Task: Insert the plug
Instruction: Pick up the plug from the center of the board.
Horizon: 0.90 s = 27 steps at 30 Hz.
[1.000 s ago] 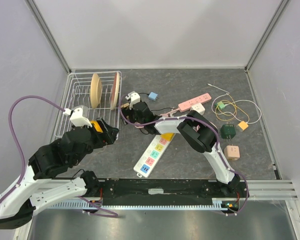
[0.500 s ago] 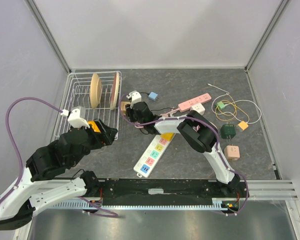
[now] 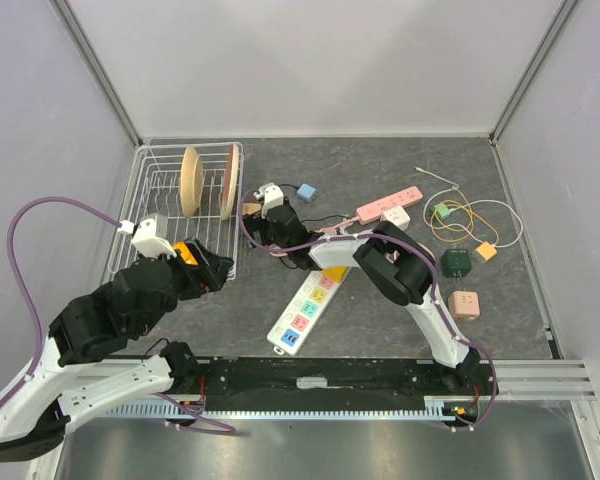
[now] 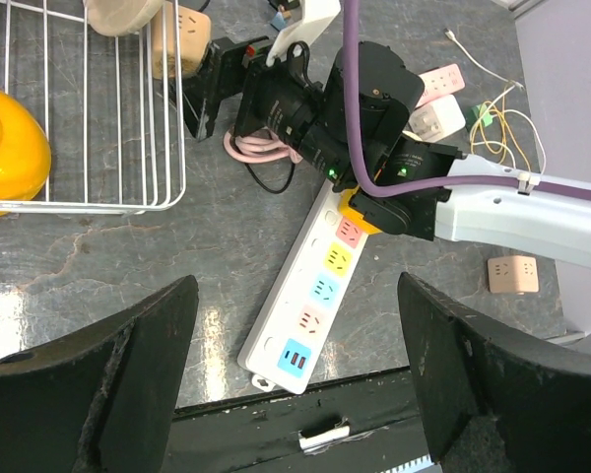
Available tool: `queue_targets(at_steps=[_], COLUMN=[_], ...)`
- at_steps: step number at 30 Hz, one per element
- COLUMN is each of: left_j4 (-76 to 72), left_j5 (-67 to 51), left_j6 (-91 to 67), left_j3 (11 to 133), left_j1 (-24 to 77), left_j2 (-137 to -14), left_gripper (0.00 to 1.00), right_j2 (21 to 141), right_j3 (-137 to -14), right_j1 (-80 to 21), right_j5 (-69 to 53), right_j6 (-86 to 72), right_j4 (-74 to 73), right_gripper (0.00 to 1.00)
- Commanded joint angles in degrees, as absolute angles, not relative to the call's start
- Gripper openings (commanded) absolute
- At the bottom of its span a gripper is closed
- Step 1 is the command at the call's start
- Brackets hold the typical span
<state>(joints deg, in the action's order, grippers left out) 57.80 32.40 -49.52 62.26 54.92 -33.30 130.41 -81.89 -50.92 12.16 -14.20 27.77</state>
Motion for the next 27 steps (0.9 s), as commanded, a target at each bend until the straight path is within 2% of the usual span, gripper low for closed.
queue_targets(at_steps=[1,9,20,23,27], left_j4=[57.66,57.57,56.08,56.07,55.99], left_j5=[32.96,33.13,32.96,32.87,32.7], left_j6=[-51.86,-51.59,-50.8,-50.71,-50.89], left_j3=[62.14,62.14,61.79,61.61,61.44], left_j1=[54.76,54.84,54.76,54.84,54.76], left_j2=[-32.96,-33.31,-33.66,-33.58,-33.14], left_gripper=[0.88,0.88,0.88,0.88,0.88], right_j2=[132.36,134.21,125.43,122.97,122.78], right_j3=[-87.53,-91.15,-80.6,-77.7,-79.0], right_j1=[-51.24,-51.07,-46.76,-46.14,-45.7], right_j5=[13.44,20.47,27.68,25.94,17.77], right_j6=[-15.64,-19.07,-22.85,-20.66,-16.44], right_j4=[30.5,26.47,23.91,25.39,26.81], right_gripper=[0.98,0.98,0.98,0.98,0.98])
